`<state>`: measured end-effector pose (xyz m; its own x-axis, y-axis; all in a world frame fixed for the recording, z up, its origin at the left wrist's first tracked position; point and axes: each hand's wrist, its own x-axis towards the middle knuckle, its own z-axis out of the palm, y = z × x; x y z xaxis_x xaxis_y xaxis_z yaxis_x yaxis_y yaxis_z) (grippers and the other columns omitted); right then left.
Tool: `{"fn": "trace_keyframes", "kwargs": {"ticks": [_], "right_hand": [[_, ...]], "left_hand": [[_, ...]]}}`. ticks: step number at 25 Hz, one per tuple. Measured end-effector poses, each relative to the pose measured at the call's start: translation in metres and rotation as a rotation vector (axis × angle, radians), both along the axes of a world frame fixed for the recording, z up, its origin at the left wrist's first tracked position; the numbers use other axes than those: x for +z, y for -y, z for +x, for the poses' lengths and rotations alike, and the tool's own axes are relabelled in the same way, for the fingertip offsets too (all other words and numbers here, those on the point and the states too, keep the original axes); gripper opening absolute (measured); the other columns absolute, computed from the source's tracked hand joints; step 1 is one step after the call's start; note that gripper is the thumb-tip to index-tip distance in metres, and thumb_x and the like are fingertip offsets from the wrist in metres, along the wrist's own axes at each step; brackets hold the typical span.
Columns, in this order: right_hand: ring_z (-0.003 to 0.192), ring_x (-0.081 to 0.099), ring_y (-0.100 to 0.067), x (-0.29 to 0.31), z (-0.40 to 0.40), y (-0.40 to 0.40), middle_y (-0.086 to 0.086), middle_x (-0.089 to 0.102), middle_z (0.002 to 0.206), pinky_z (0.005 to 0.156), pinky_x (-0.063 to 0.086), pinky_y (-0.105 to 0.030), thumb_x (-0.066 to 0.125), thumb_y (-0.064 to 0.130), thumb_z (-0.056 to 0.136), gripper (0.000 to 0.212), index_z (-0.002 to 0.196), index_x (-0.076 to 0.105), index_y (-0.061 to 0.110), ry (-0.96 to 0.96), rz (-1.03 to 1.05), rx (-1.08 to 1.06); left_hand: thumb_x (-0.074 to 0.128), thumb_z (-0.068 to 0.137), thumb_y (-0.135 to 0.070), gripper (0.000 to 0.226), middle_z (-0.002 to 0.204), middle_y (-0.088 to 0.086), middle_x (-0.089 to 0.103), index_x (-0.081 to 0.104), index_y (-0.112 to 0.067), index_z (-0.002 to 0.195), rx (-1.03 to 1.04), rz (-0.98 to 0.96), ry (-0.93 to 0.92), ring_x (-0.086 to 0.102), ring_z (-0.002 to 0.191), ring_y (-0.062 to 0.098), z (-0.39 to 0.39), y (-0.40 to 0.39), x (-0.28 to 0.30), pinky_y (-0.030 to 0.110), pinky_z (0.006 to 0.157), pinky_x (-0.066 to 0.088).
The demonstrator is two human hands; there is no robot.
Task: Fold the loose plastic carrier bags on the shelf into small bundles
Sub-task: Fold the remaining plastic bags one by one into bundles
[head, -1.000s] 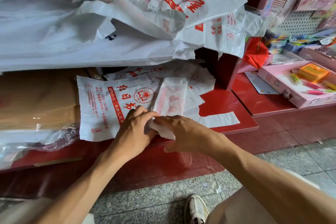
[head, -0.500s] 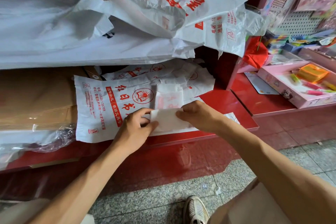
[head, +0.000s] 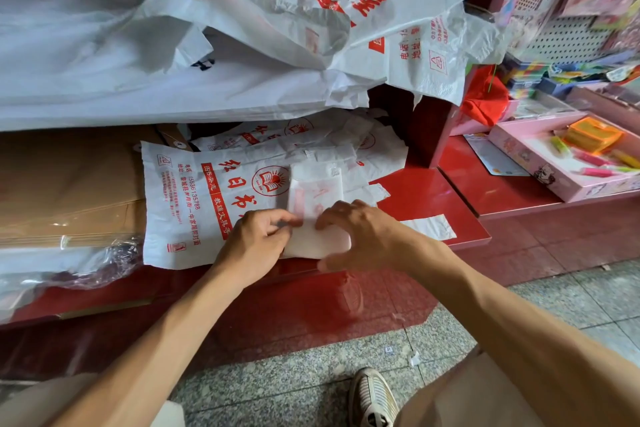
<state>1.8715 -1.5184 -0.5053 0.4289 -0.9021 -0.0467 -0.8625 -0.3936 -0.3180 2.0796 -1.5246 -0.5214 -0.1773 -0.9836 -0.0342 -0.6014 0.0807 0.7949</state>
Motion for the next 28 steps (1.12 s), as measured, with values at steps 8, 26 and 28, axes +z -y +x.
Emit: {"fn": "trace_keyframes", "kwargs": {"ticks": [8,26,28], "right_hand": [[0.120,0.046,-0.016,0.001,-0.001,0.003,0.008,0.051,0.136,0.098,0.044,-0.037,0.072,0.049,0.077,0.070,0.139,0.047,0.026,-0.026,0.053,0.044],[0.070,0.055,-0.013,-0.006,0.008,0.010,-0.001,0.062,0.100,0.060,0.039,-0.023,0.064,0.024,0.089,0.034,0.123,0.057,0.020,0.400,-0.019,-0.324],[0.088,0.054,-0.013,-0.013,0.009,0.011,0.001,0.057,0.118,0.067,0.038,-0.027,0.064,0.030,0.090,0.042,0.128,0.051,0.021,0.226,-0.164,-0.328]], "left_hand": [[0.071,0.085,-0.025,0.026,0.079,-0.011,0.058,0.070,-0.028,0.111,-0.239,-0.119,0.340,0.054,0.070,0.002,0.011,-0.004,0.014,0.027,0.065,0.043],[0.065,0.092,-0.032,0.046,0.093,-0.007,0.074,0.046,-0.033,0.134,-0.019,-0.025,0.107,0.059,0.082,-0.002,0.002,-0.007,0.013,0.013,0.067,0.038],[0.064,0.093,-0.027,0.041,0.072,-0.007,0.073,0.048,-0.033,0.129,0.021,-0.047,0.087,0.059,0.071,-0.005,0.000,-0.005,0.009,0.008,0.060,0.035]]}}
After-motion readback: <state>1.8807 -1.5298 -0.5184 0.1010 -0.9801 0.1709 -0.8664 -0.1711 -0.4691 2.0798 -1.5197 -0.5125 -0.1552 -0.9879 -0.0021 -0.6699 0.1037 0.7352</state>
